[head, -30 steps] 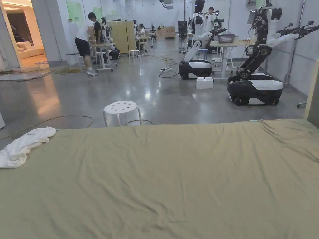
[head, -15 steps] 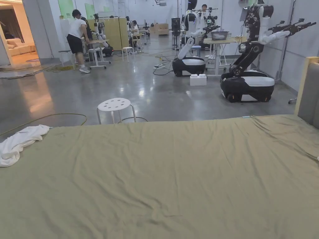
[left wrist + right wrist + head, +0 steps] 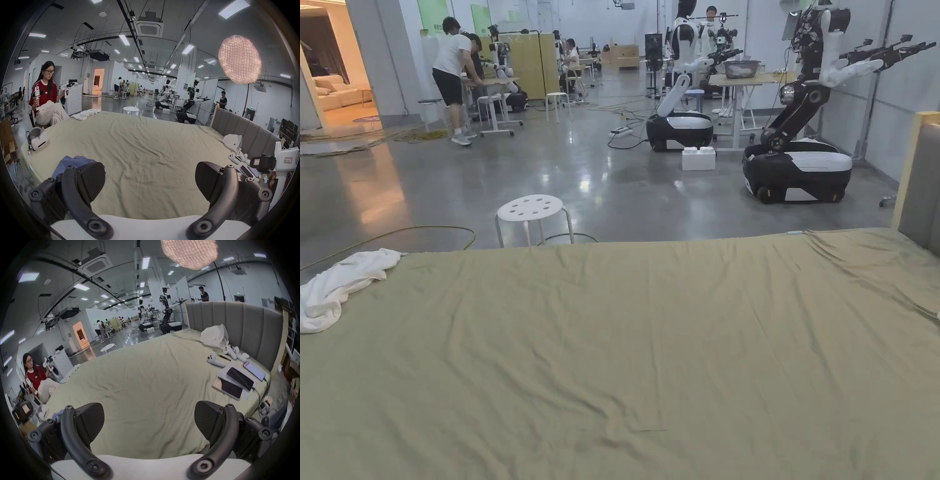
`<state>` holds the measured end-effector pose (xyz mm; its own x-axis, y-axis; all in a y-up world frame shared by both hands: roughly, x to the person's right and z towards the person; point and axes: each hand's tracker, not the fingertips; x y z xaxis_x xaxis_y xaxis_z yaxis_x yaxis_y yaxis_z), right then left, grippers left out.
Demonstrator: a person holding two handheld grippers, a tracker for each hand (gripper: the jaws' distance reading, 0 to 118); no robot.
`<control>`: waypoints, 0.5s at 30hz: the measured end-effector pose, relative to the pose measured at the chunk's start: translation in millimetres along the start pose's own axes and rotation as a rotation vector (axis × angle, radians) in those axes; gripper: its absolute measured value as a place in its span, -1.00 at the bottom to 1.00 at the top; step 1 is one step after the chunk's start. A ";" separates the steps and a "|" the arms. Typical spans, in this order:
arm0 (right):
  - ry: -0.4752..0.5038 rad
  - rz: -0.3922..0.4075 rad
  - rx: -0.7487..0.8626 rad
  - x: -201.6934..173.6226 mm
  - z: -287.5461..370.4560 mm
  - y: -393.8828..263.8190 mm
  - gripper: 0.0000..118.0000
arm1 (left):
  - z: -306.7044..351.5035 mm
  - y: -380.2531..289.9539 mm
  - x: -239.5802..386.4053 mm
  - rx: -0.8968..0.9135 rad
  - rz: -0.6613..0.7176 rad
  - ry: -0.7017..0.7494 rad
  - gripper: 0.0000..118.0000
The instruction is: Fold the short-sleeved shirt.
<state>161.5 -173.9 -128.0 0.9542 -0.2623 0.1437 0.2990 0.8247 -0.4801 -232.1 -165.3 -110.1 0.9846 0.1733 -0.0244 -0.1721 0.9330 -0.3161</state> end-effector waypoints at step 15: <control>-0.117 0.225 -0.042 -28.1 -10.3 -15.6 0.89 | -3.9 -4.3 12.8 -0.031 -0.003 -0.048 0.91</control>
<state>129.9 -184.5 -133.5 0.9917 -0.0128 0.1277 0.0811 0.8335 -0.5465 -218.6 -168.3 -112.7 0.9823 0.1861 0.0216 -0.1673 0.9233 -0.3458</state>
